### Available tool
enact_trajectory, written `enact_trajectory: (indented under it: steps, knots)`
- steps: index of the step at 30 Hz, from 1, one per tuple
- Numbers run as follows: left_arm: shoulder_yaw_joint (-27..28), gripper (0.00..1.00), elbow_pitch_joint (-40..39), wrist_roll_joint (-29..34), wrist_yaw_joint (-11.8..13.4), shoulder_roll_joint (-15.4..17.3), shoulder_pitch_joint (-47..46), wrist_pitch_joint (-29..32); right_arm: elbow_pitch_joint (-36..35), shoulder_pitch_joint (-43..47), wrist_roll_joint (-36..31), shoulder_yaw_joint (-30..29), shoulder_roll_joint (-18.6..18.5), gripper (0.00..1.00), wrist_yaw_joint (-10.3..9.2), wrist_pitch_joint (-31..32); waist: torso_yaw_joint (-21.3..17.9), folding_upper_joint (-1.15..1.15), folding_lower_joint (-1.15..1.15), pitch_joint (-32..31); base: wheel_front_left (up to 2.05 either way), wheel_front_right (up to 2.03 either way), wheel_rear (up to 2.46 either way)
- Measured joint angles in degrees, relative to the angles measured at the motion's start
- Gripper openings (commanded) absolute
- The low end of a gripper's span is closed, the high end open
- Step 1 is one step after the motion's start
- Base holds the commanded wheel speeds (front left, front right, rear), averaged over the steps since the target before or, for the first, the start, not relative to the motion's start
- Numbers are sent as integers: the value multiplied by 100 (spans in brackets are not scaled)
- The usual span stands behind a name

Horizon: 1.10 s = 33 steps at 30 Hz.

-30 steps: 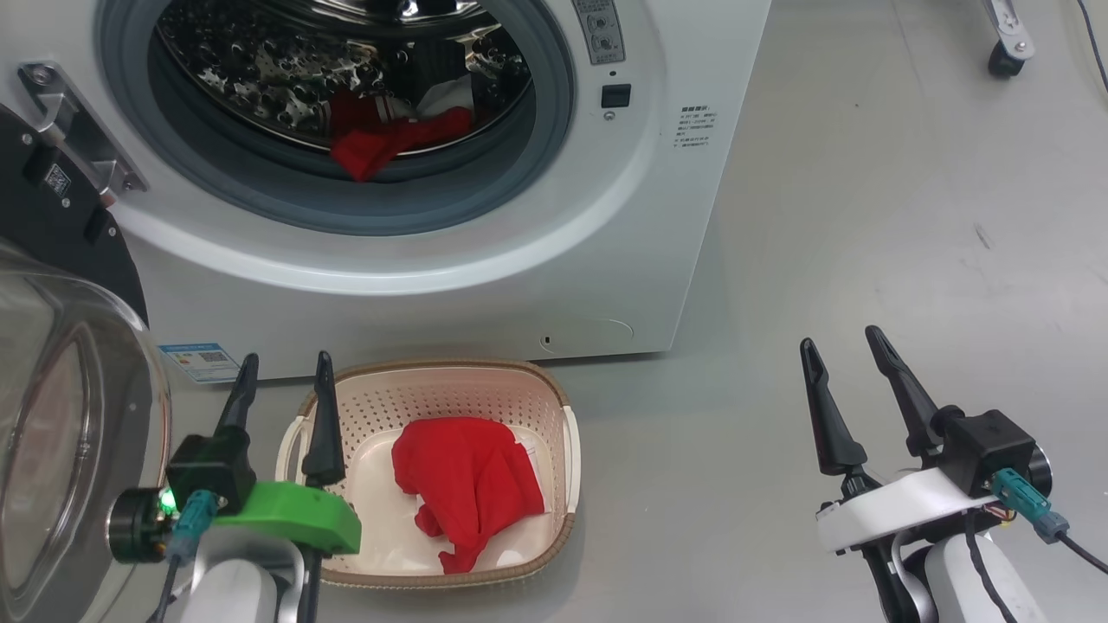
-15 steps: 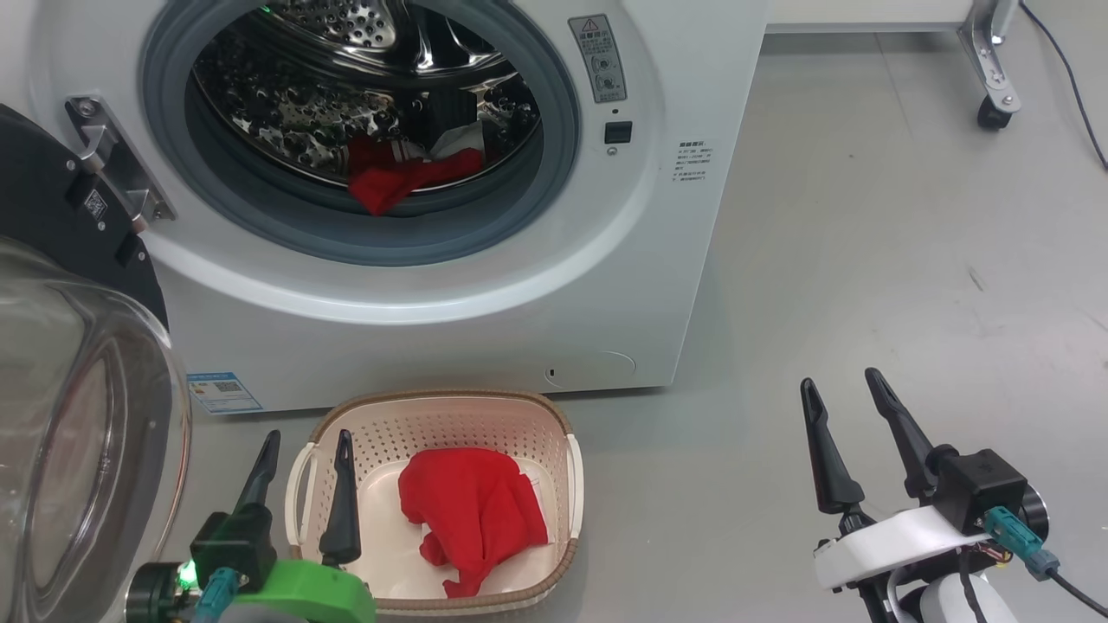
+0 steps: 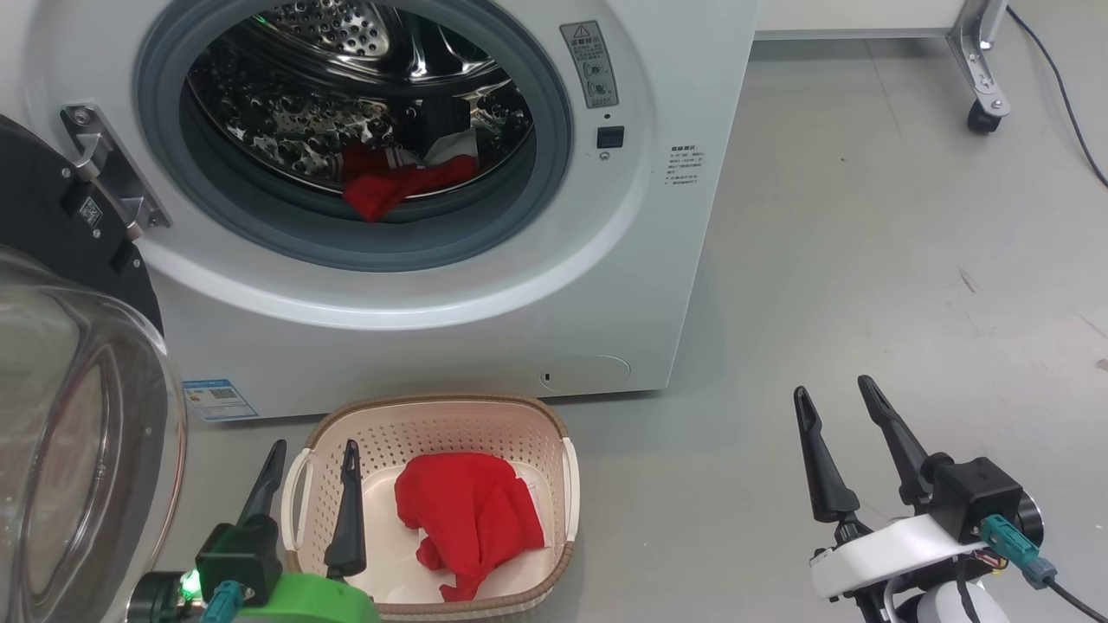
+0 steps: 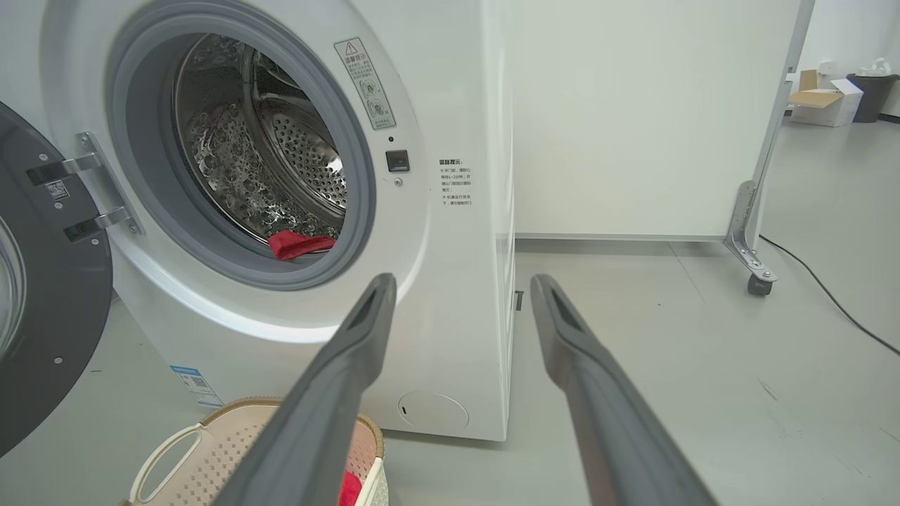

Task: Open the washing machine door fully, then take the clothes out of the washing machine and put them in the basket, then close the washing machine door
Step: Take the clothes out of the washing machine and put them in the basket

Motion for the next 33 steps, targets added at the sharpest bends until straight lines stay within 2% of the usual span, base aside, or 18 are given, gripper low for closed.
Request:
enact_trajectory:
  steps: [23,33]
  knots:
    - [-34,100,-398,100,56,7,142,304,-101,9,0,149,4,100,1,0,-87,0,0,172,0,0,0]
    - [-191,100,-350,96,57,5,-267,533,-294,-46,-11,302,5,100,10,1,-158,0,0,573,0,0,0]
